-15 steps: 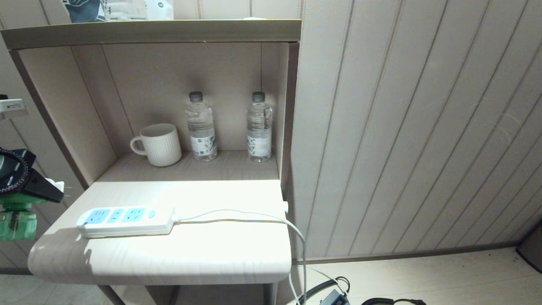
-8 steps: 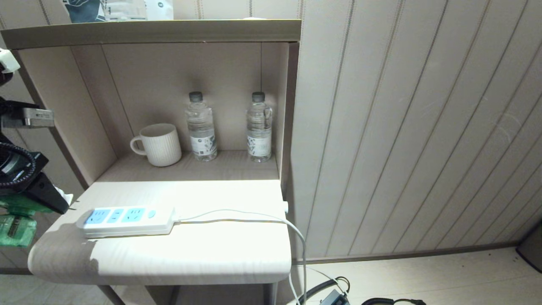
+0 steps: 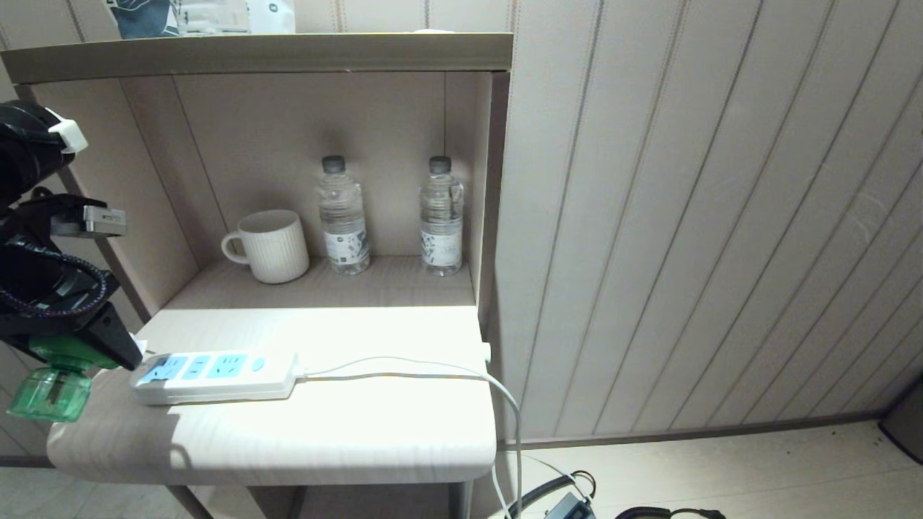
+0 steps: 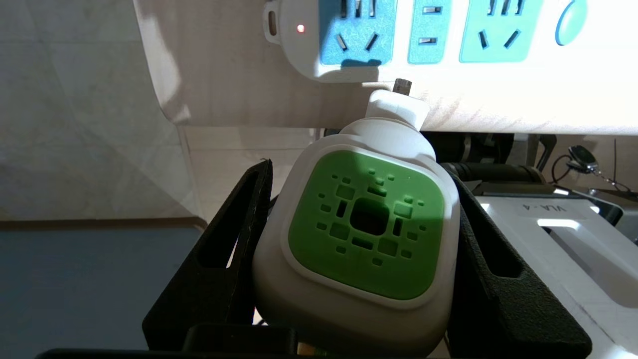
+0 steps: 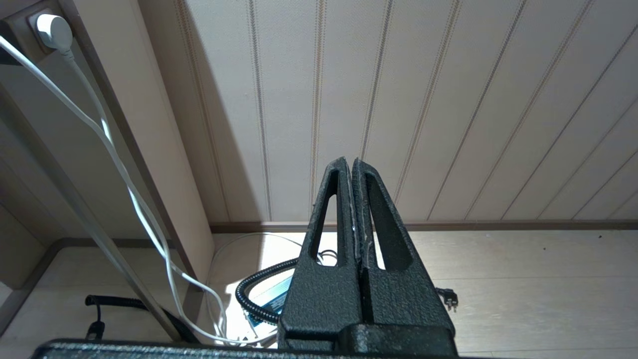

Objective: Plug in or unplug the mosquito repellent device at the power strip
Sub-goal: Insert the plug into the socket

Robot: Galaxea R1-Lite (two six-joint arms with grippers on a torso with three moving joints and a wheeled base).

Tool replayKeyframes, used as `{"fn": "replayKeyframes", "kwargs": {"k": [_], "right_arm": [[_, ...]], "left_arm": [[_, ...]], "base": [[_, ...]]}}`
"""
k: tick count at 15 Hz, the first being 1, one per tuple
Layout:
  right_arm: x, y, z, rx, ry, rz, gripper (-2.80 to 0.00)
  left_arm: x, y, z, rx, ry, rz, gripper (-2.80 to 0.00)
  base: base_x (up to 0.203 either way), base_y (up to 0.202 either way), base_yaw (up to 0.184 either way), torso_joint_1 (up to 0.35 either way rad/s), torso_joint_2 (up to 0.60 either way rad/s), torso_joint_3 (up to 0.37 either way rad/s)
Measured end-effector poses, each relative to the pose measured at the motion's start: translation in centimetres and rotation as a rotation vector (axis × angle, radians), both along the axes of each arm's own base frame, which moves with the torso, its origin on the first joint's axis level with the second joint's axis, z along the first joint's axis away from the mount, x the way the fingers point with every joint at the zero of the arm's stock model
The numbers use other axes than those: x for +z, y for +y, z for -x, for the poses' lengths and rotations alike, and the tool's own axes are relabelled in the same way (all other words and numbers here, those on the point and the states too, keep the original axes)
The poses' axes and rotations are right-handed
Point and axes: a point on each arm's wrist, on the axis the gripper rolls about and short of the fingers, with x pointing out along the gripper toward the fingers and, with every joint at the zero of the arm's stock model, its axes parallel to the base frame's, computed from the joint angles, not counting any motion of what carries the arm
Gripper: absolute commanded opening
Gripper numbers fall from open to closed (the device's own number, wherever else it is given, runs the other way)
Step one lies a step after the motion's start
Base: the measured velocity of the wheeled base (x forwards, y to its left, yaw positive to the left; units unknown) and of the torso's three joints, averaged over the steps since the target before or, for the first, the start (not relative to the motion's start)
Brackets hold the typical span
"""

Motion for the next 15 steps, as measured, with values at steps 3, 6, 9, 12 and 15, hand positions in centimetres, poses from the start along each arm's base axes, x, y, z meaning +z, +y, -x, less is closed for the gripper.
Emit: {"fn": "replayKeyframes", "kwargs": {"k": [3, 6, 9, 12, 15], "right_arm": [[0.0, 0.0, 0.0, 0.0, 0.0, 0.0, -2.8], [0.0, 0.0, 0.0, 0.0, 0.0, 0.0, -2.8], [0.0, 0.0, 0.0, 0.0, 0.0, 0.0, -2.8], [0.0, 0.0, 0.0, 0.0, 0.0, 0.0, -2.8], [0.0, 0.0, 0.0, 0.0, 0.0, 0.0, -2.8]], "left_arm": [[0.0, 0.0, 0.0, 0.012, 0.003, 0.007, -2.8], [0.1, 0.0, 0.2, 0.015, -0.004, 0.017, -2.8], [0.5, 0.0, 0.8, 0.019, -0.026, 0.054, -2.8], [0.4, 0.2, 1.0, 0.071, -0.012, 0.045, -2.8], [0.4, 0.1, 1.5, 0.027, -0.016, 0.073, -2.8]], "base": [[0.0, 0.0, 0.0, 0.0, 0.0, 0.0], [0.0, 0.0, 0.0, 0.0, 0.0, 0.0], [0.0, 0.0, 0.0, 0.0, 0.0, 0.0], [0.0, 0.0, 0.0, 0.0, 0.0, 0.0], [0.0, 0.0, 0.0, 0.0, 0.0, 0.0]]}}
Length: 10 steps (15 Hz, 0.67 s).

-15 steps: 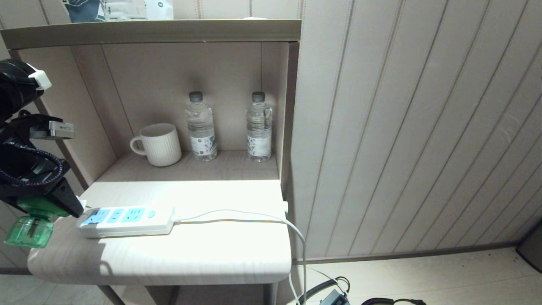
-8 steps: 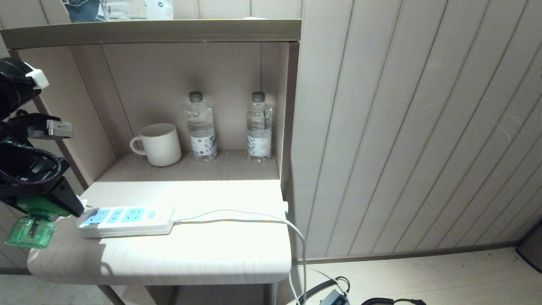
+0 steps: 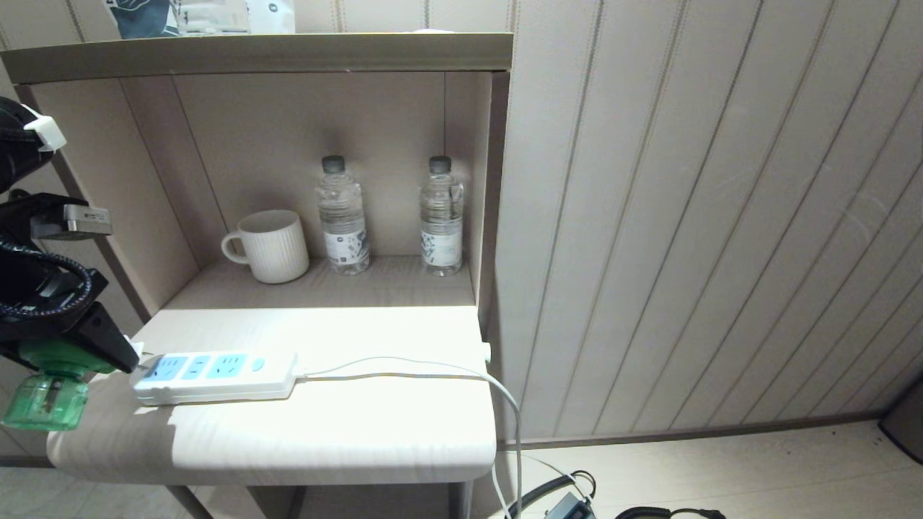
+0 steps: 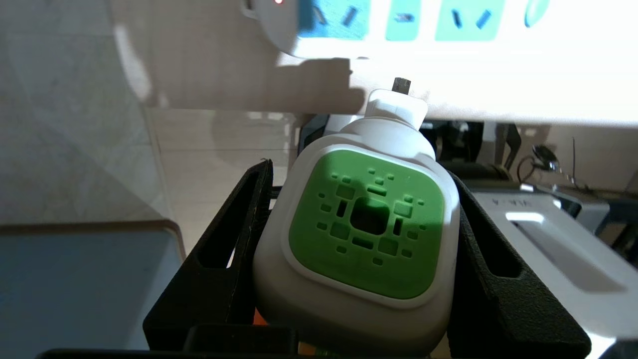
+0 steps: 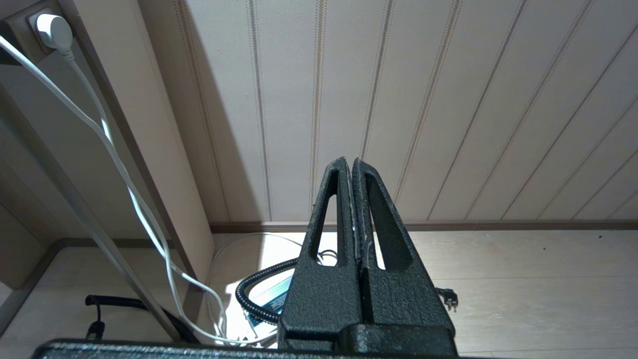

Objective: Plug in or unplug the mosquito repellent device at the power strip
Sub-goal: Insert the plug into the socket

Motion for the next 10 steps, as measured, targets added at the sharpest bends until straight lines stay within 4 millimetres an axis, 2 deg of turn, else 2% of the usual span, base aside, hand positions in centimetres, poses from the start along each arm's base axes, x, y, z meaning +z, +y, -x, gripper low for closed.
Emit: {"fn": "replayKeyframes", "kwargs": {"k": [3, 10], "right_arm": [[0.0, 0.0, 0.0, 0.0, 0.0, 0.0, -2.8], [0.0, 0.0, 0.0, -0.001, 0.0, 0.0, -2.8]], "left_arm": [[-0.05, -0.05, 0.53, -0.044, 0.002, 0.02, -2.8], [0.01, 0.14, 0.25, -0.034, -0.028, -0.002, -2.8]], "base": [[0.0, 0.0, 0.0, 0.0, 0.0, 0.0], [0.0, 0.0, 0.0, 0.0, 0.0, 0.0]]}}
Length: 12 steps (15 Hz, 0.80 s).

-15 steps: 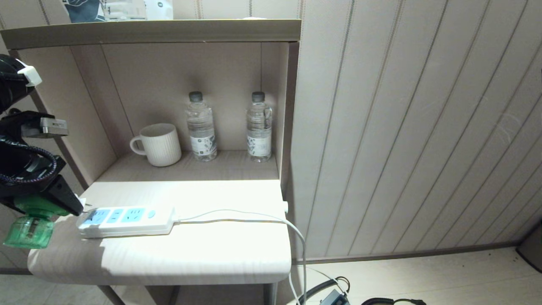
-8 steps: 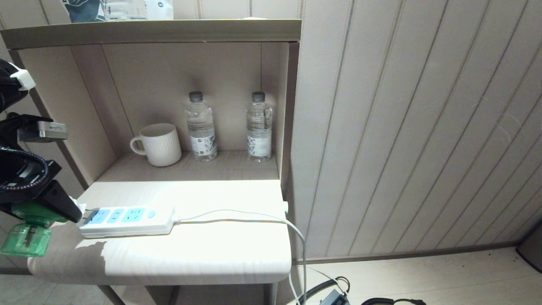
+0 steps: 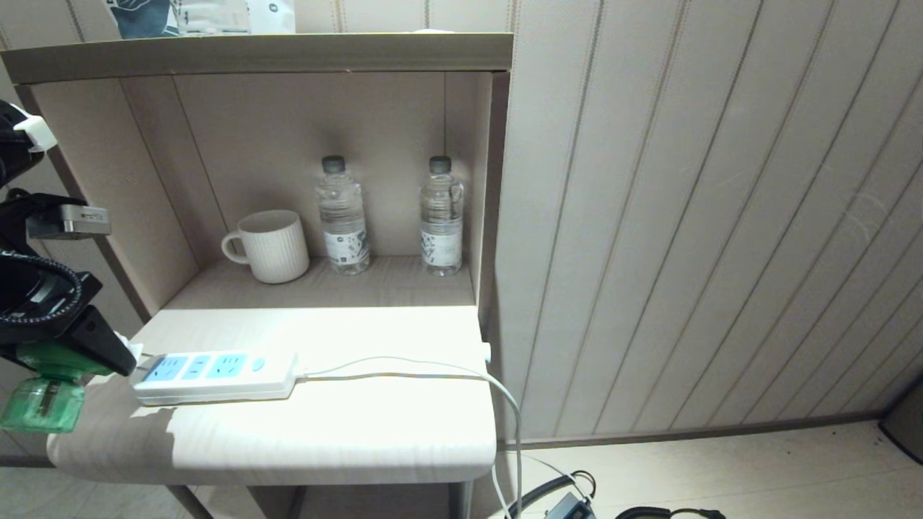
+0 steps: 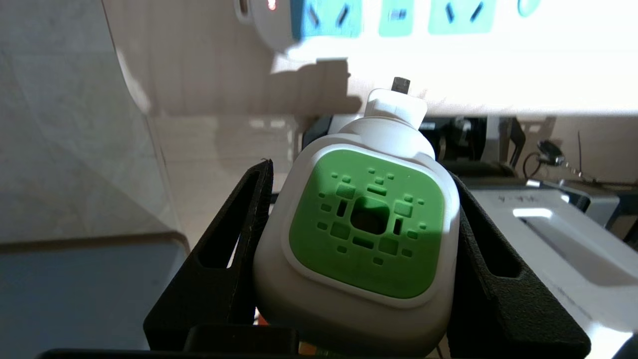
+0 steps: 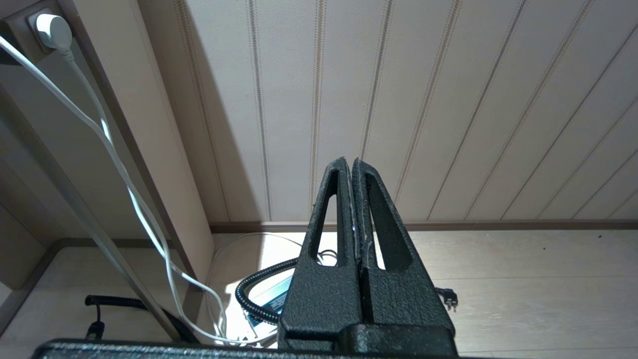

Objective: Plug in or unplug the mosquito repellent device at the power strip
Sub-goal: Insert the plug into the socket

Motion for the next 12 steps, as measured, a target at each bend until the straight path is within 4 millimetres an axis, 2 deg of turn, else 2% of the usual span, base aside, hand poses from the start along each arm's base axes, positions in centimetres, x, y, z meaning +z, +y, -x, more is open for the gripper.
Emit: {"fn": "replayKeyframes", "kwargs": {"k": [4, 12], "right_arm": [[0.0, 0.0, 0.0, 0.001, 0.0, 0.0, -2.8], [0.0, 0.0, 0.0, 0.001, -0.001, 0.0, -2.8]], "left_arm": [[0.06, 0.03, -0.45, -0.002, -0.042, -0.006, -2.8], [-0.29, 0.02, -0.14, -0.002, -0.017, -0.019, -2.8]], "base": [[0.0, 0.0, 0.0, 0.0, 0.0, 0.0], [0.0, 0.0, 0.0, 0.0, 0.0, 0.0]]}}
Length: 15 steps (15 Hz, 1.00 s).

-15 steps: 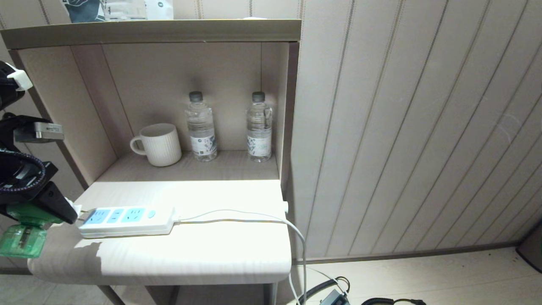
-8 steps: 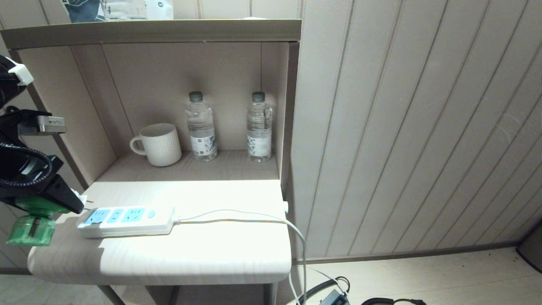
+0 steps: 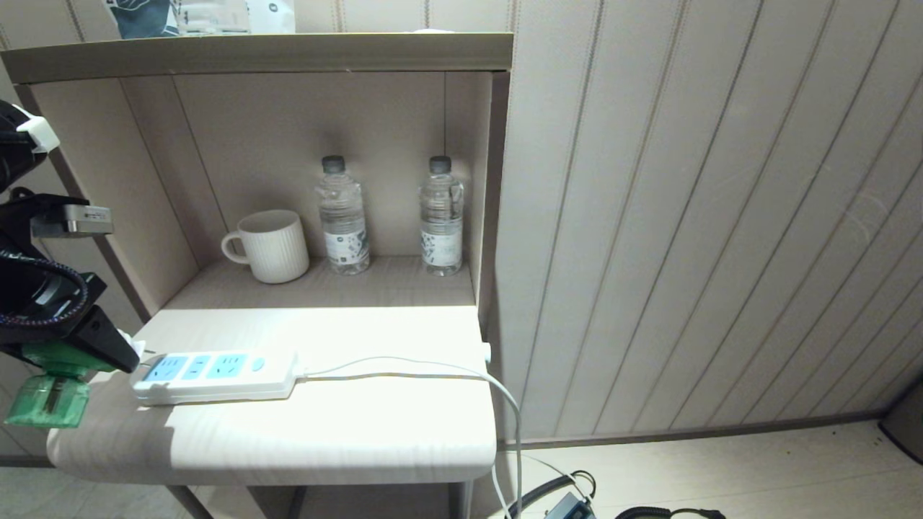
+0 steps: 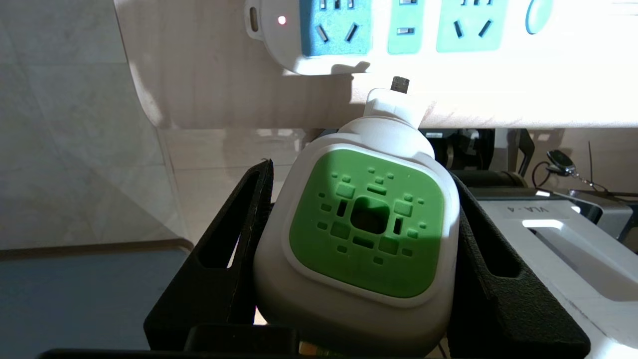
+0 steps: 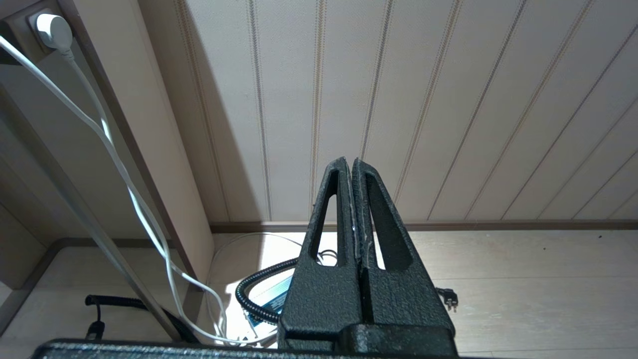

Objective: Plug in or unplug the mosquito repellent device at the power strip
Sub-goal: Insert the plug into the socket

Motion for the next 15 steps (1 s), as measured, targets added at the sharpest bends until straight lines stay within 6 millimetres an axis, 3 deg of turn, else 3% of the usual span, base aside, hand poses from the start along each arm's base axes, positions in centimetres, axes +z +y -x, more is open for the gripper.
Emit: {"fn": "replayKeyframes", "kwargs": {"k": [15], "right_arm": [[0.0, 0.0, 0.0, 0.0, 0.001, 0.0, -2.8]], "left_arm": [[0.2, -0.05, 0.92, -0.001, -0.003, -0.001, -2.8]], "base": [[0.0, 0.0, 0.0, 0.0, 0.0, 0.0]]}}
